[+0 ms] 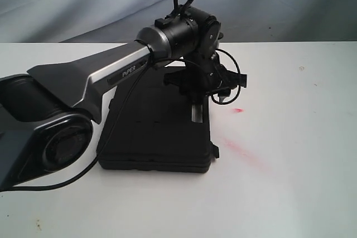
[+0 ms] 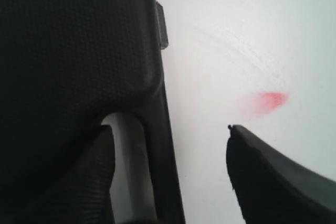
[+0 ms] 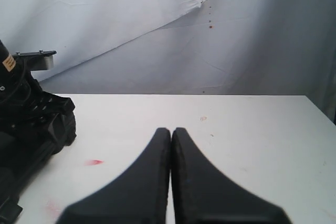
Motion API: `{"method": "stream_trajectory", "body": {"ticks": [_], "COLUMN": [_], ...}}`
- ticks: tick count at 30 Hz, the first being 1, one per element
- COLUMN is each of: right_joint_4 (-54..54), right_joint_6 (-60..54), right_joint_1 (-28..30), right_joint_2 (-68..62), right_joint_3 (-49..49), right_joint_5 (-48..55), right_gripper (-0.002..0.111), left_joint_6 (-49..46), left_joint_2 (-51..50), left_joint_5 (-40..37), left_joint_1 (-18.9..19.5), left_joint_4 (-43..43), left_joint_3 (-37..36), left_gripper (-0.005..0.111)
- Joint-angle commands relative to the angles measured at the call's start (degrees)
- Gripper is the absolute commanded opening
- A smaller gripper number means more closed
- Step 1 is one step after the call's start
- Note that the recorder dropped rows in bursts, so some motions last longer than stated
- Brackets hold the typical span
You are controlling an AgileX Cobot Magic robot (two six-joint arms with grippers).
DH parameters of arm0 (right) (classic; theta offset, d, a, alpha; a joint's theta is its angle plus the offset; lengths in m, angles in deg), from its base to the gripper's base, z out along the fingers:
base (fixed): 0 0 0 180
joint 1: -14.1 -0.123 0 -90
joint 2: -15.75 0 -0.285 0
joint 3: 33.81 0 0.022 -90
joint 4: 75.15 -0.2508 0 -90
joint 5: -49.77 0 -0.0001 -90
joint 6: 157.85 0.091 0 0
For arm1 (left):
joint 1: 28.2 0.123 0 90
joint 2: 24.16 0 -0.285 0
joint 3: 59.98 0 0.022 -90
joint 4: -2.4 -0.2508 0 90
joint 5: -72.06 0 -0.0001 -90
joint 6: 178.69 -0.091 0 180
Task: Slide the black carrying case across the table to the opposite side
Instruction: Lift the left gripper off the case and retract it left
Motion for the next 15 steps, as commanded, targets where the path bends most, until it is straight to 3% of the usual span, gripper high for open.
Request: {"method": "stream_trajectory", "body": {"ticks": [1,5,15], "right_joint_4": [0.8,0.8,0.8], "right_joint_6": [-0.4,-0.4,-0.4], "right_joint_1": [0.2,0.2,0.2], "right_joint_2": [0.3,0.3,0.3], "right_joint_3": [-0.2,-0.2,-0.2], "right_joint_5": [0.0,0.0,0.0], "right_gripper": [0.0,0.0,0.0], "left_joint_6": [-1.6,-1.6,-1.6], "left_joint_2": [2.2,4.7,13.0], "left_joint_5": [-3.2,-3.5,-6.5], "left_joint_1": [-0.3,-1.0,-5.8], "left_joint_4": [-3.9,-4.1,-7.7], "left_joint_3": [-0.2,-0.2,-0.3], "left_gripper": [0.061,0.057,0.014]}}
